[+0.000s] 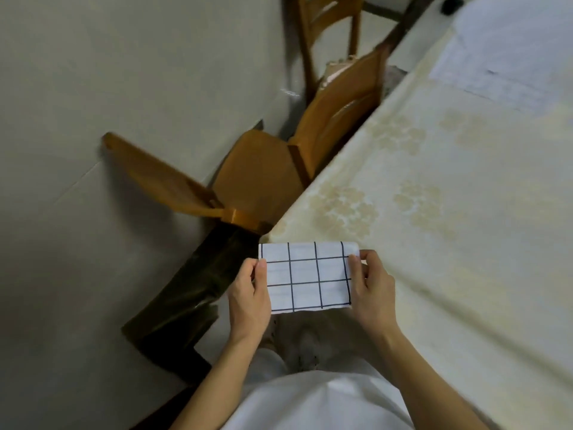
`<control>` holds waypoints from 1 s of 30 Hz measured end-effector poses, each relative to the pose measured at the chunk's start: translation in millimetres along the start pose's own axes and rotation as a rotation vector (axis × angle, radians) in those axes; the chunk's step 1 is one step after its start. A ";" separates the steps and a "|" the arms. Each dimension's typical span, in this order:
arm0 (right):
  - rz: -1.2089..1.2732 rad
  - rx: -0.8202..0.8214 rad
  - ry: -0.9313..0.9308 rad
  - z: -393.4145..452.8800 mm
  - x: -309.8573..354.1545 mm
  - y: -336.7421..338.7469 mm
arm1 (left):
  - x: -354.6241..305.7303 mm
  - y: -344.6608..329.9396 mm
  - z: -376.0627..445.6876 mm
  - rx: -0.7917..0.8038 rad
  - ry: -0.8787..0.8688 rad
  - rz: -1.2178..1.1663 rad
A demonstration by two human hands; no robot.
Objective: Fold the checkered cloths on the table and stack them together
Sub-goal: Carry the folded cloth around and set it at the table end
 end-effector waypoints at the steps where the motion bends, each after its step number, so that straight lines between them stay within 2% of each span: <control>1: -0.002 -0.046 -0.029 1.8 -7.7 8.5 | -4.0 -12.6 8.0 0.043 -0.017 0.015; 8: 0.004 -0.244 -0.278 1.8 -50.3 41.2 | -25.7 -85.6 54.6 0.324 -0.117 0.057; 18: 0.082 -0.342 -0.540 3.4 -71.0 33.4 | -7.9 -147.0 104.7 0.688 -0.037 0.260; 23: 0.065 -0.319 -0.601 20.7 -84.1 26.3 | 1.4 -166.3 122.6 0.727 0.035 0.306; 30: 0.011 -0.285 -0.692 40.2 -107.7 14.6 | 7.3 -179.0 138.0 0.659 0.040 0.372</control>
Point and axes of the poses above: each hand's wrist, its own z-axis towards the middle knuckle, its own y-axis out of the back of the hand, x = y × z, the point moved 9 cm from there along z, towards the middle knuckle, and after that the axes turned 12 degrees about -z, right-handed, at the moved point
